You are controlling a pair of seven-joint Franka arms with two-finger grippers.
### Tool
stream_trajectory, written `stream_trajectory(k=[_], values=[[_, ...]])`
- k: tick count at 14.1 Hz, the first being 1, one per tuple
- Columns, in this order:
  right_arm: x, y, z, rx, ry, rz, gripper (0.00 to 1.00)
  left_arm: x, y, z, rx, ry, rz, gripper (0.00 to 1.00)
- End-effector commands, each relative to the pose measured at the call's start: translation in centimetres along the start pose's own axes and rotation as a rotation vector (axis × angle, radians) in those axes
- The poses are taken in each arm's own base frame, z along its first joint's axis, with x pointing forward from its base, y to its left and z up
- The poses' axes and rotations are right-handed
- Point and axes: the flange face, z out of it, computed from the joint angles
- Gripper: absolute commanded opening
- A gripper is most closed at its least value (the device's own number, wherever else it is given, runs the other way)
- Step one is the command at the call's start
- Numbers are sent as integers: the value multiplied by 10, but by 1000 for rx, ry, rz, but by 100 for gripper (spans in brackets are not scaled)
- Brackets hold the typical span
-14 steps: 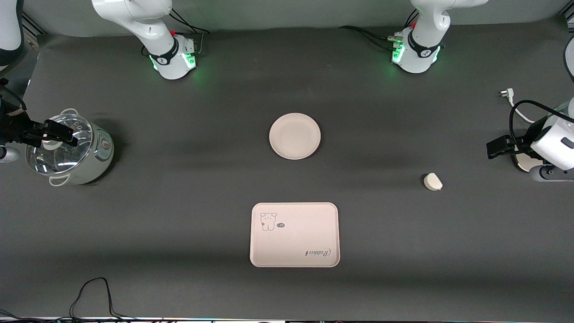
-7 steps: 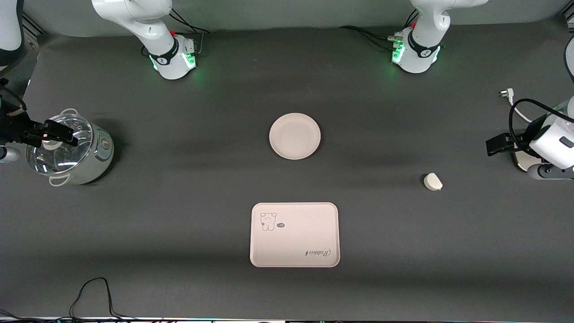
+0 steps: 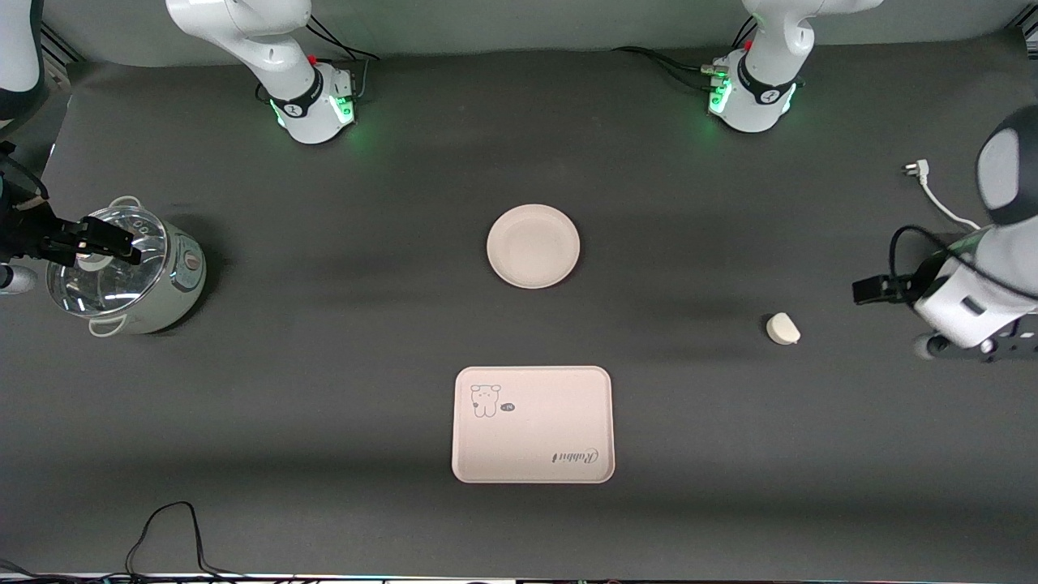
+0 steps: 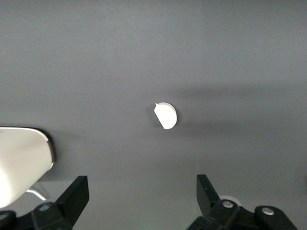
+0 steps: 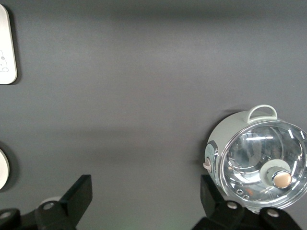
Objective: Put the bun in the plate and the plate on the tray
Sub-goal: 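Move the left gripper down over the white bun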
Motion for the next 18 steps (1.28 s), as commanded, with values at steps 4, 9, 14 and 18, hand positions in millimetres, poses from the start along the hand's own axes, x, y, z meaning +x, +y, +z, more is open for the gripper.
stream_trajectory(k=[4, 9, 14, 18], values=[[-4, -1, -1, -19, 2, -17, 100, 11, 18, 77, -47, -90, -31, 100], [-4, -1, -1, -19, 2, -17, 100, 2, 26, 171, -68, -69, -44, 100], [-4, -1, -1, -20, 0, -17, 100, 15, 29, 247, -67, -77, -126, 99], [-4, -1, -1, -20, 0, -17, 100, 22, 26, 281, -72, -81, -138, 96]])
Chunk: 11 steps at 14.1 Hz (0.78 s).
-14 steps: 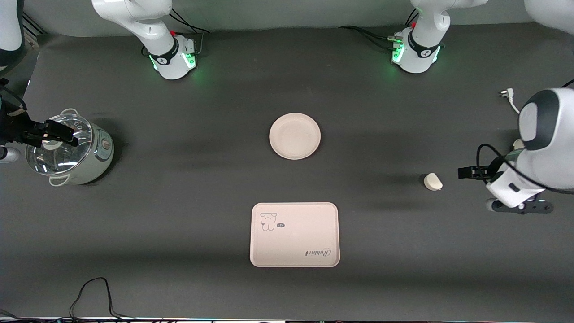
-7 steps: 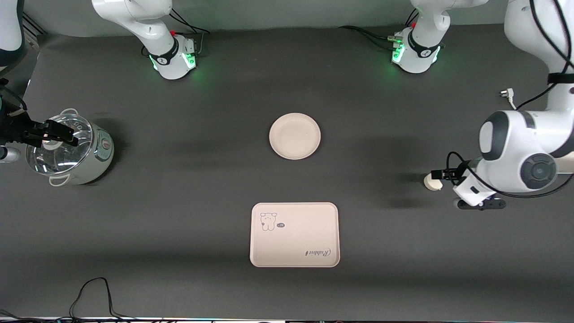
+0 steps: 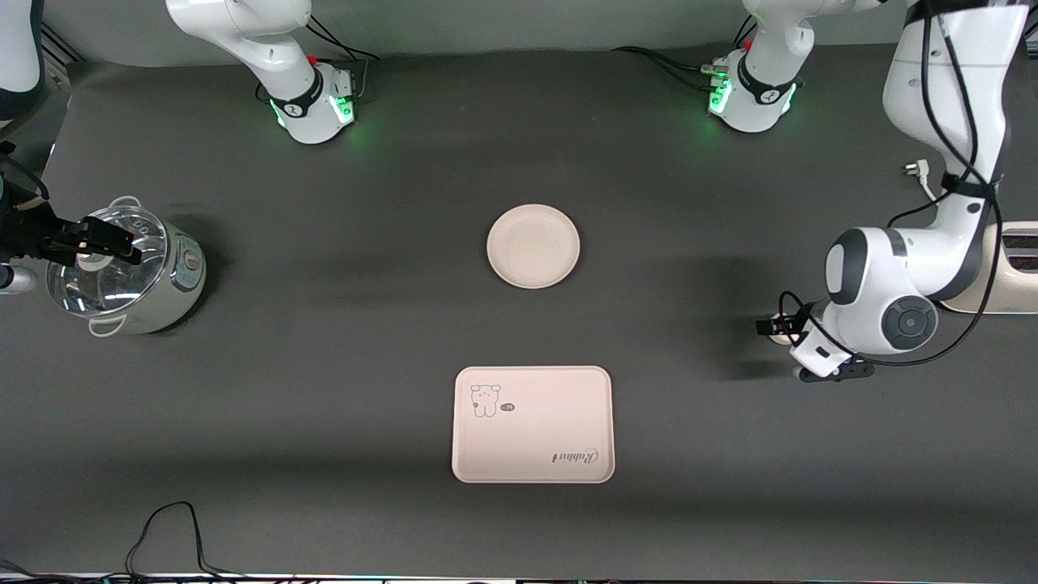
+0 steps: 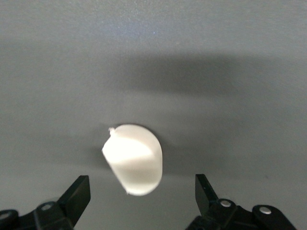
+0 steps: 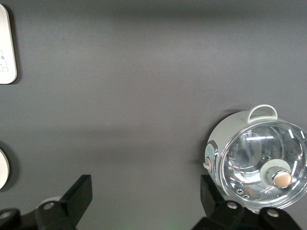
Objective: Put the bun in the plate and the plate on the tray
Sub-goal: 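Close the left gripper on the bun and lift it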
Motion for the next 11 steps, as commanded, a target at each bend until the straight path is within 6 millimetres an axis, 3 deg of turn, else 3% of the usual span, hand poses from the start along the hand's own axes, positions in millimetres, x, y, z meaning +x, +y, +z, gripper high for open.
stream_trajectory(k=[1, 3, 5, 7, 8, 11], values=[[-4, 0, -1, -21, 1, -17, 100, 4, -3, 8, -6, 8, -25, 95], [-4, 0, -1, -21, 1, -17, 100, 5, -1, 10, -6, 4, -25, 84], [-4, 0, -1, -21, 1, -17, 100, 5, -1, 13, -6, 0, -23, 45], [-4, 0, -1, -20, 1, -17, 100, 5, -2, 14, -6, -2, -25, 22], [-4, 0, -1, -20, 1, -16, 100, 5, -1, 14, -6, -2, -23, 17], [-4, 0, -1, -20, 1, -16, 100, 5, -4, 8, -3, 0, -12, 15]])
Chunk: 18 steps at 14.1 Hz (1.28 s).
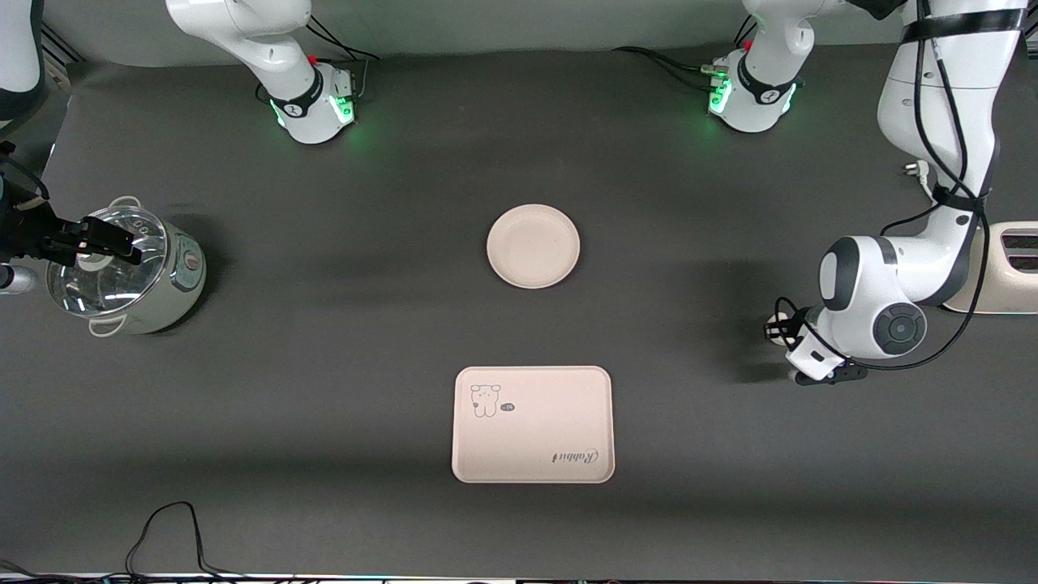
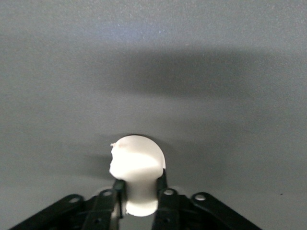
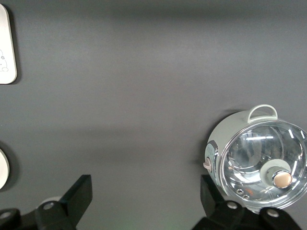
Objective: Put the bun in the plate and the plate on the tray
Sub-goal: 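Close the left gripper on the bun and lift it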
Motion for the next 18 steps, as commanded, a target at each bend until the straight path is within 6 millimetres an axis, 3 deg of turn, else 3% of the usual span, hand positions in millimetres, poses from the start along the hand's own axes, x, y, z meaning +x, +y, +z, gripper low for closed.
stream_trajectory(k=[1, 3, 6, 9, 13, 15, 17, 18], values=[[-4, 0, 0, -21, 0, -17, 100, 3, -3, -17, 2, 14, 0, 15], [-4, 1, 0, -21, 0, -17, 100, -6, -14, -56, 61, 2, 21, 15], [-4, 0, 0, -19, 0, -16, 100, -26, -18, -141, 115, 6, 31, 15], [-4, 1, 0, -21, 0, -17, 100, -62, -28, -234, 126, 7, 67, 15], [-4, 0, 0, -19, 0, -17, 100, -118, -38, -329, 74, 5, 72, 16], [-4, 1, 0, -21, 0, -16, 100, -146, -35, -359, 62, 46, 79, 16], [-4, 1, 0, -21, 0, -16, 100, -152, -22, -370, 47, 62, 84, 16], [-4, 1, 0, -21, 0, -16, 100, -152, -3, -375, 31, 72, 101, 16]])
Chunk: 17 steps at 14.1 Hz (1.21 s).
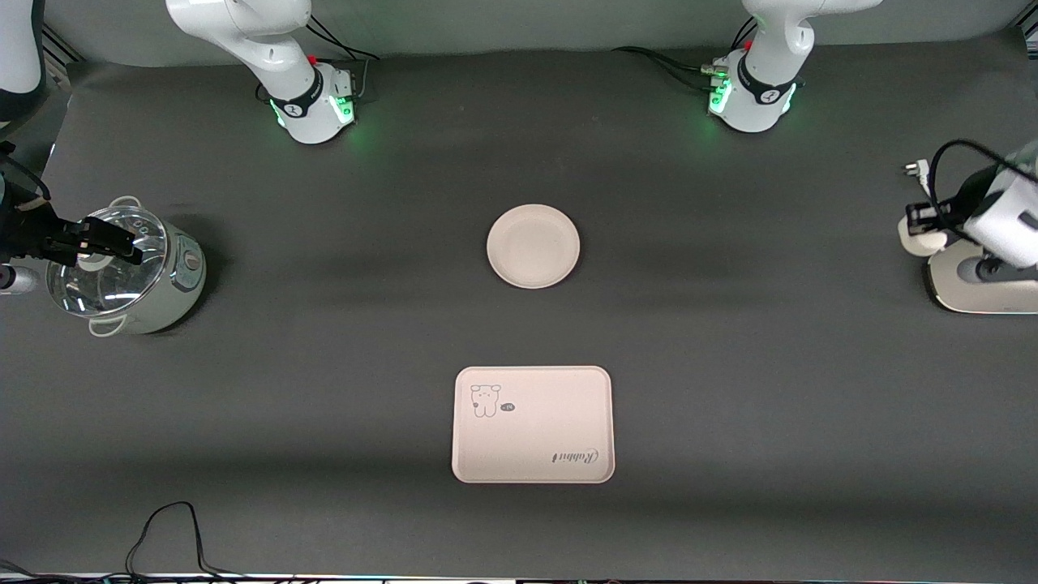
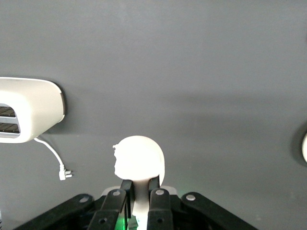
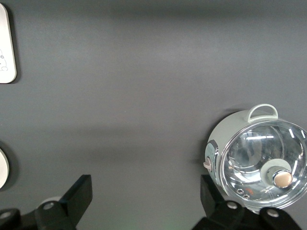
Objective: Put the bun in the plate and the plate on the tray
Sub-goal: 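Close the left gripper on the bun and lift it, then carry the bun with the left gripper over the white plate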
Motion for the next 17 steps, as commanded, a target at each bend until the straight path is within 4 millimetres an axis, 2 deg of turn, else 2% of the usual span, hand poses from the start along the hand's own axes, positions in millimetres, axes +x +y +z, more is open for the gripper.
stream_trajectory(k=[1, 3, 6, 8, 10, 11, 14, 16, 17], values=[[-4, 1, -2, -21, 3, -15, 100, 10, 47, -2, -24, -3, -5, 17], [-4, 1, -2, -21, 3, -15, 100, 20, 111, 11, -37, -3, -78, 17], [-4, 1, -2, -21, 3, -16, 100, 32, 226, 36, -45, -1, -170, 17], [-4, 0, -2, -20, 3, -17, 100, 43, 291, 56, -67, 22, -221, 17], [-4, 1, -2, -21, 3, -15, 100, 55, 341, 88, -86, 40, -265, 17], [-4, 0, -2, -20, 3, -15, 100, 53, 363, 101, -83, 52, -275, 18], [-4, 1, -2, -21, 3, -16, 100, 28, 429, 136, -36, 118, -286, 18], [-4, 0, -2, -20, 3, -15, 100, -5, 470, 173, -2, 125, -248, 18], [-3, 1, -1, -21, 1, -17, 100, -28, 491, 194, 3, 128, -236, 18]])
